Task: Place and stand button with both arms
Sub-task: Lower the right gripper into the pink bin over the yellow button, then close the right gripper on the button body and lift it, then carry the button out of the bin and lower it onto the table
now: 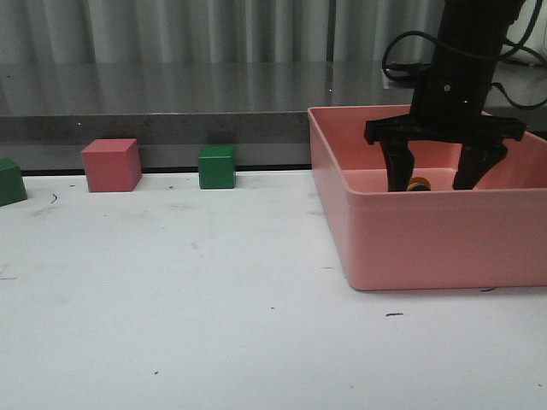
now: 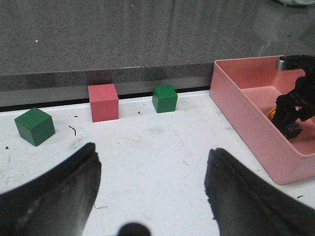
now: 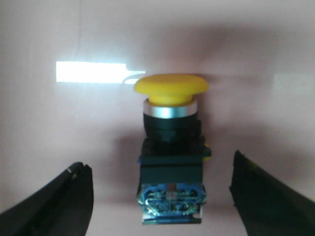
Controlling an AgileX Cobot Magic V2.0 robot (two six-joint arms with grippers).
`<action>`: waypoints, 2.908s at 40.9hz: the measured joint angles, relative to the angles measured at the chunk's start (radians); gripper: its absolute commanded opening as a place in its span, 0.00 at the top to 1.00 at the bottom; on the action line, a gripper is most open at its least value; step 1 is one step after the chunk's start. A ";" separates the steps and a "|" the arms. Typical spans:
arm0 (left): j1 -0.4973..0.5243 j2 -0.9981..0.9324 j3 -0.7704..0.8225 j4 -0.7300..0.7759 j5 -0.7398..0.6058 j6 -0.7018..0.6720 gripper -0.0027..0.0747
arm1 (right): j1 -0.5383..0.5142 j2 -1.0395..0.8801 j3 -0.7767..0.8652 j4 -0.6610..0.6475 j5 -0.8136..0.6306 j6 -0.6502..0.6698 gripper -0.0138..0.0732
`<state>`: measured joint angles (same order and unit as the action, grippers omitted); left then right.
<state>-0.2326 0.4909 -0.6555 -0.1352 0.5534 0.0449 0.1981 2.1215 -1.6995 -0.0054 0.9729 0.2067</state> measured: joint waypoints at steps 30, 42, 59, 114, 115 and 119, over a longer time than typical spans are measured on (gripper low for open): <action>0.000 0.000 0.000 0.000 0.000 0.000 0.40 | -0.011 0.050 -0.046 -0.004 0.043 0.003 0.54; 0.000 0.000 0.000 0.000 0.000 0.000 0.40 | 0.005 0.025 -0.122 -0.008 0.123 0.003 0.54; 0.000 0.000 0.000 0.000 0.000 0.000 0.40 | 0.254 -0.146 -0.125 -0.010 0.150 -0.032 0.54; 0.000 0.000 0.000 0.000 0.000 0.000 0.40 | 0.588 0.174 -0.246 0.035 0.012 0.589 0.53; 0.000 0.000 0.000 0.000 0.000 0.000 0.40 | 0.588 0.183 -0.251 0.035 0.012 0.589 0.53; 0.000 0.000 0.000 0.000 0.000 0.000 0.40 | 0.588 0.196 -0.258 0.040 0.008 0.592 0.48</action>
<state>-0.2326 0.4909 -0.6555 -0.1352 0.5534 0.0449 0.7866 2.3172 -1.9571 0.0342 0.9804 0.7985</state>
